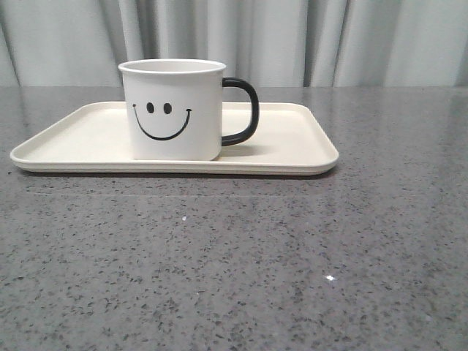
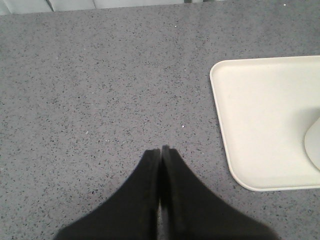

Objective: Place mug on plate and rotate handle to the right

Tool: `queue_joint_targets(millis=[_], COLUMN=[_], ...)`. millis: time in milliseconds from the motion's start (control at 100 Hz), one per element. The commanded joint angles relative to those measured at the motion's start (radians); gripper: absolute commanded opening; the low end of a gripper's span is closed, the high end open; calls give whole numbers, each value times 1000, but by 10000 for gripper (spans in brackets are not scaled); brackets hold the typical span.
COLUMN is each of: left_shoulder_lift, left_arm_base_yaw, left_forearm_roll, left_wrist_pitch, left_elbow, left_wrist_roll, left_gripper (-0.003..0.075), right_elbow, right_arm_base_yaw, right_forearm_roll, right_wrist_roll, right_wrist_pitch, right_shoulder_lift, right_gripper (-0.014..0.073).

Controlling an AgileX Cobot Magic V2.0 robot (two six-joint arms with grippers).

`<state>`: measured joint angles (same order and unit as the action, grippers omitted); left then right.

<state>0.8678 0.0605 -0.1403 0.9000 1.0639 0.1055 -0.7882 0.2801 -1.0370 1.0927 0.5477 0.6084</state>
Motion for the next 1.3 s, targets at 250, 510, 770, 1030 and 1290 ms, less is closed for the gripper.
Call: queue_joint_targets(millis=[250,510,770,1030,1290], left_shoulder_lift=[-7,-7,-7,-7,-80], left_arm_base_yaw=[3,3,3,3,1], left_forearm_roll=[-40,-109,-111,-88,-90], left_wrist_pitch=[-87,-82,-88,-92,-292], left_elbow=[24,24,24,24,-71], left_wrist_roll=[0,0,0,2,108], left_gripper=[-20,-20,-20,-20,-20], right_elbow=[-8,-8,-8,-8,-8], right_arm_base_yaw=[4,4,4,4,4], right_forearm_roll=[-46,-46,-46,-46,-46], right_wrist_roll=[9,9,9,9,9], right_wrist_pitch=[-73,-73,-73,-72,-72], right_shoulder_lift=[-24,-24,-24,-24,-24], right_gripper=[-61,-61,-61,-61,-61])
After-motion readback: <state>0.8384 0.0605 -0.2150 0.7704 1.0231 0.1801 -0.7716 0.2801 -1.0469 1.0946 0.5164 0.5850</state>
